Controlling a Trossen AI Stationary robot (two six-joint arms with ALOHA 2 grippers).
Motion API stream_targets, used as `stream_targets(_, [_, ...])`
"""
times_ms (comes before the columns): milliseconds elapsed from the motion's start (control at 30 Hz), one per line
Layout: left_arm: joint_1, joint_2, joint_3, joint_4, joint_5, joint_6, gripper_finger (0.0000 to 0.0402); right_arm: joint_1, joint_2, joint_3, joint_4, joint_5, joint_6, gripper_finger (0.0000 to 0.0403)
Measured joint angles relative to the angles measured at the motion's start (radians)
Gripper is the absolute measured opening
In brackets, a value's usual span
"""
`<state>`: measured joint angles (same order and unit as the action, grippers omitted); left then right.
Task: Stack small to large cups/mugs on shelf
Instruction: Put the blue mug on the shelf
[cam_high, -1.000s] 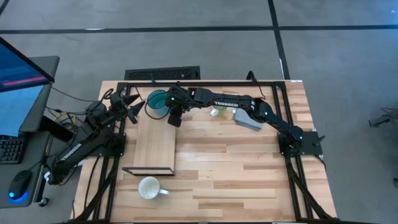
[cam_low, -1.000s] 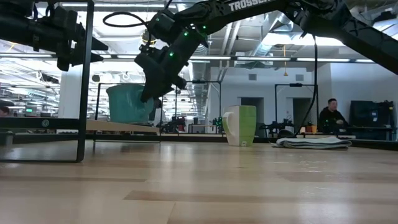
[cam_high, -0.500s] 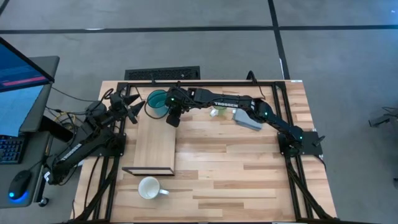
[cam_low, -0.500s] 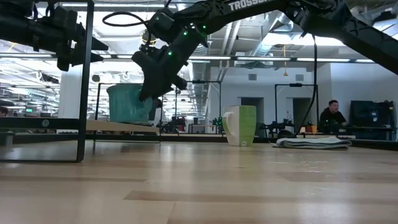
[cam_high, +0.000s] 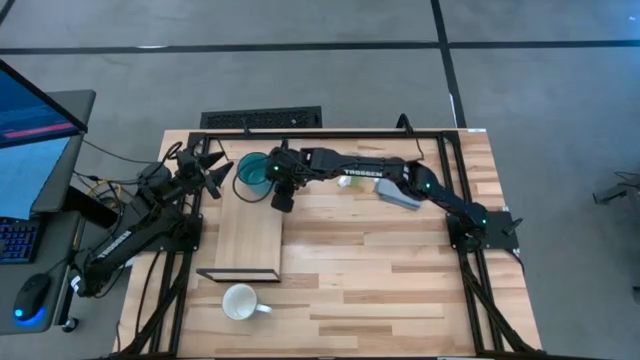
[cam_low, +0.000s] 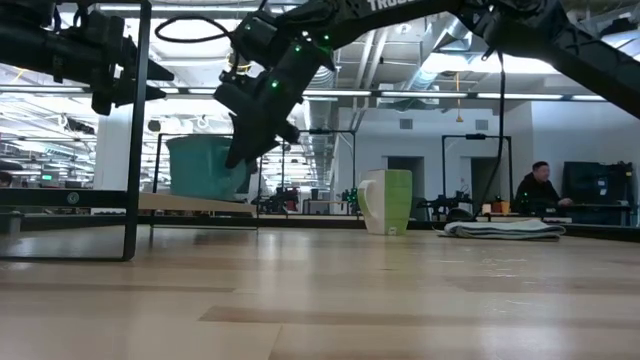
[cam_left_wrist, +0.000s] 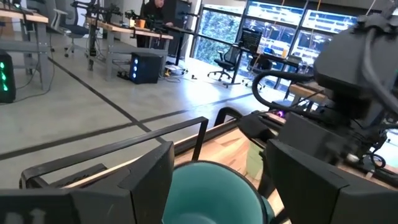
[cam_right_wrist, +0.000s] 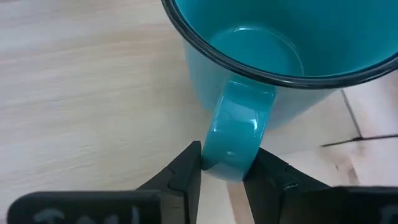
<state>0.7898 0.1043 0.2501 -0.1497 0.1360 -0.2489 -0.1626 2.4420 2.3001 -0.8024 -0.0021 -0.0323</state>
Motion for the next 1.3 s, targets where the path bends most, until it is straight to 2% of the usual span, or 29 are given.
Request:
stream_targets(267, [0.0, 0.0, 0.0, -0.019, 0.0, -0.007, 0.0248, 0.029, 0.0, 0.0, 0.003, -0.049, -0.041, 0.0121])
stream_targets(1067, [0.0, 0.0, 0.0, -0.026, 0.0, -0.01, 0.0248, 0.017, 0.0, 0.0, 0.026, -0.051, -0.093, 0.0123])
stream_targets(1300, [0.0, 0.0, 0.0, -0.026, 0.0, -0.01, 0.0248, 0.017, 0.0, 0.0, 0.032, -0.049, -0.108, 0.0142])
